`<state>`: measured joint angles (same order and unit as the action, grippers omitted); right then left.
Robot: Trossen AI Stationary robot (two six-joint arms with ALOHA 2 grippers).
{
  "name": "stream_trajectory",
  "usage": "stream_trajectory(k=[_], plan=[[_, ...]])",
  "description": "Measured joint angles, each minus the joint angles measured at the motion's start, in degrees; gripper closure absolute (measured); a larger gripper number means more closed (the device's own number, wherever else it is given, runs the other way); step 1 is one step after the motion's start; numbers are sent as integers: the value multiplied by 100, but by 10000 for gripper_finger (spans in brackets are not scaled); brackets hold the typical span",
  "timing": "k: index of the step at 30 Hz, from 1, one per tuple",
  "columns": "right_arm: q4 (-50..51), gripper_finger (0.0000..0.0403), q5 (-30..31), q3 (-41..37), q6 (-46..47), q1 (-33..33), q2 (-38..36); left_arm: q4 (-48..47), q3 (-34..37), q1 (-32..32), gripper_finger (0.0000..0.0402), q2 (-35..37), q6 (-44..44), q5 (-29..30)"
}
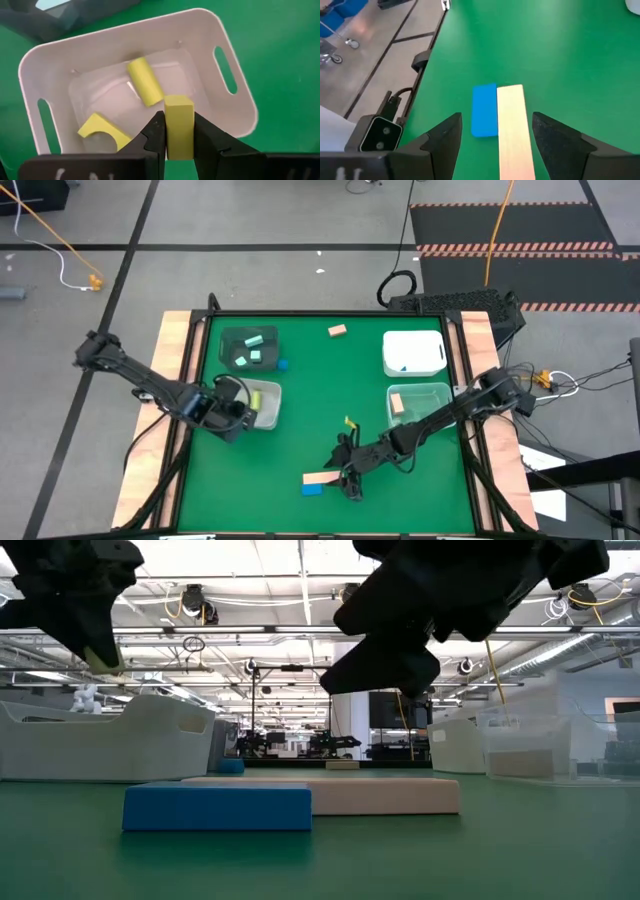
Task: Sort & place blocks by color
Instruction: Put the green block into the gray bin, then put the bottom brown block into the transparent bin
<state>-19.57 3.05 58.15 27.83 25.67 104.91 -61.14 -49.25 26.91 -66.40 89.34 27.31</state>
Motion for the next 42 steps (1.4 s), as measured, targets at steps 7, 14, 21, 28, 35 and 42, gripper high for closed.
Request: stream_trajectory(k=[7,14,21,28,35,42], plan=[[141,172,9,0,6,6,8,20,0,-102,331,-387,-7,-186],[228,172,133,0,5,191,8,50,0,-102,229,-484,-50,-196],[356,172,598,0,-60,344,8,165,0,-102,137,-486,53,-519],[395,172,953,0,-338,409,19,433,0,-48,111,-421,267,-742],[226,172,1029,4,-8,409,509,943,0,-37,126,-281,81,-743],[88,172,1220,10,-216,408,874,924,0,-19,143,-211,81,-625]])
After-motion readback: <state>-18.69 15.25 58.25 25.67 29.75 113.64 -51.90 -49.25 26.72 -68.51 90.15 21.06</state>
